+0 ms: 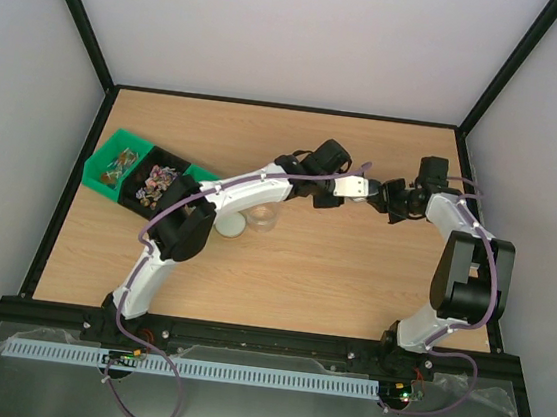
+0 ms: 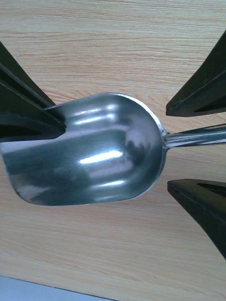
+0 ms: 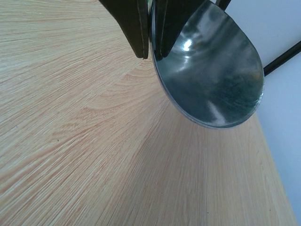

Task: Pack the candies

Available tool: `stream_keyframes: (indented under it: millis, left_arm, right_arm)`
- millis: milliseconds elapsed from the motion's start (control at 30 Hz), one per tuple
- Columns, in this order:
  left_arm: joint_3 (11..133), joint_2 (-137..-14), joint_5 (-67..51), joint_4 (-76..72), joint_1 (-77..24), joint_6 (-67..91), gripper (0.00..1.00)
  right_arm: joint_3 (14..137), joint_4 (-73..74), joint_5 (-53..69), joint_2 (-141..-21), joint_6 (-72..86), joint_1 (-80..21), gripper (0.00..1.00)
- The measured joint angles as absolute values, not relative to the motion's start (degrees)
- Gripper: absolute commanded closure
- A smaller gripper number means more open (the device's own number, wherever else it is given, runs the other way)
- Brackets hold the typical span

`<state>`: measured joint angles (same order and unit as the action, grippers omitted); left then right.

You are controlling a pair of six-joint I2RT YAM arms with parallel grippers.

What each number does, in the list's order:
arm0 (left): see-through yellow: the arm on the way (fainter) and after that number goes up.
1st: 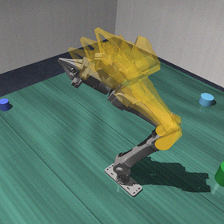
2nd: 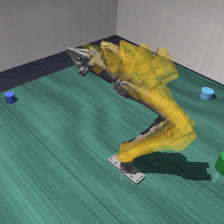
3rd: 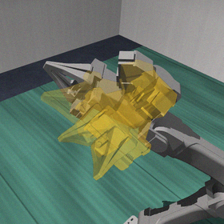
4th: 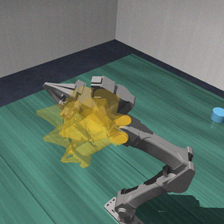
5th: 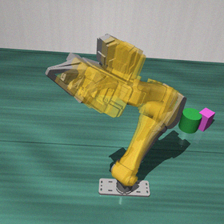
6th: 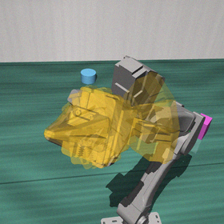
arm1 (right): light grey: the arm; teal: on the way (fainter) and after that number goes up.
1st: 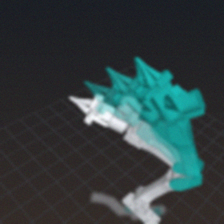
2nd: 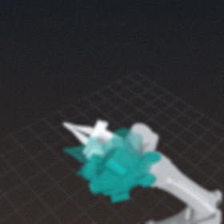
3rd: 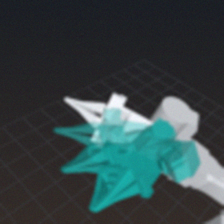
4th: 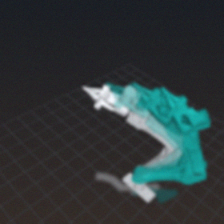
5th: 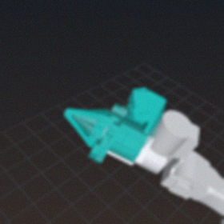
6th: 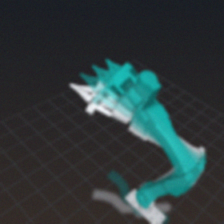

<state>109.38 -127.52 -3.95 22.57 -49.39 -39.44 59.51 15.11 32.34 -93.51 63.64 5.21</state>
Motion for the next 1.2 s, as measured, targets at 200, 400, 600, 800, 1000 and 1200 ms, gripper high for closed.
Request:
stream_keyframes:
  millis: [200,400,600,800,1000,1200]
  left_arm:
    - [108.1,-127.5,-4.0,22.6,-49.1,-39.5,0.73]
    - [107.9,-127.5,-4.2,22.5,-49.0,-39.2,0.87]
    - [107.9,-127.5,-4.7,21.6,-48.6,-37.6,0.98]
    - [107.8,-127.4,-8.0,23.0,-46.9,-34.0,0.98]
    - [100.5,-121.8,-14.2,23.9,-41.1,-31.0,0.98]
    - [87.9,-109.9,-17.5,22.1,-37.4,-33.8,0.98]
  right_arm:
    - [59.5,15.1,32.3,-93.5,63.6,5.2,0.99]
    - [59.5,15.1,32.4,-93.5,63.7,5.2,0.99]
    - [59.5,15.0,33.1,-93.5,64.4,5.2,0.45]
    - [61.6,14.5,34.1,-93.5,61.6,5.1,0.08]
    - [67.5,13.4,36.9,-93.5,52.7,5.1,0.0]
    - [73.2,15.9,40.5,-93.5,36.4,5.2,0.12]
